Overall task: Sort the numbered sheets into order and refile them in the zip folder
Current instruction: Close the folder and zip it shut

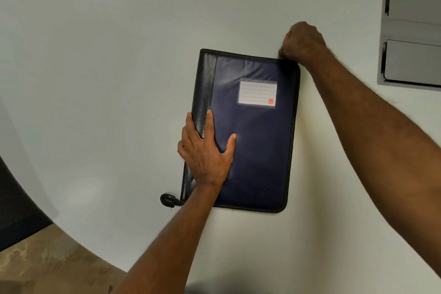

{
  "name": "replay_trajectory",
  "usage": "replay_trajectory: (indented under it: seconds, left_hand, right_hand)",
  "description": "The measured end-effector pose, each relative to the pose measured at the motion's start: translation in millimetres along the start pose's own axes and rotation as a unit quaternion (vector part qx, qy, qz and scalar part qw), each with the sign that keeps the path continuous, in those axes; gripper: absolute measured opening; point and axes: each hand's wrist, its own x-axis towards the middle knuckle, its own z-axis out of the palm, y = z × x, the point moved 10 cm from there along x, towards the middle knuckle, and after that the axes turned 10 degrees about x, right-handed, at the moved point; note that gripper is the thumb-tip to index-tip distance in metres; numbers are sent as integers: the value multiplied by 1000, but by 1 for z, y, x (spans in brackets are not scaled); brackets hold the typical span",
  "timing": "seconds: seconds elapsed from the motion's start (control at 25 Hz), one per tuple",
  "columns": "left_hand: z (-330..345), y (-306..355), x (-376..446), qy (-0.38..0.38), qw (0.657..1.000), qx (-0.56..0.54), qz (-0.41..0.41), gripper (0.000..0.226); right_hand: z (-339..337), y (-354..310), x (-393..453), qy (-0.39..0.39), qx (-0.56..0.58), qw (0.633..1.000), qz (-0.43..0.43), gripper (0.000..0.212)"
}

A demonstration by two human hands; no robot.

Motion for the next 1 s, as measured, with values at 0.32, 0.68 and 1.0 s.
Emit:
replay_trajectory:
  seconds: [0.32, 0.68, 1.0]
  left_hand:
    - [3, 2, -2, -12, 1000, 15, -7, 86]
    - [2, 0, -2, 7, 1000, -2, 14, 86]
    - [4, 0, -2, -4, 1000, 6, 3, 86]
  right_hand:
    - [-5, 10, -2, -12, -54, 998, -5, 32]
    - [1, -3, -4, -41, 63, 997, 7, 32]
    - [16, 12, -4, -163, 57, 983, 61, 25]
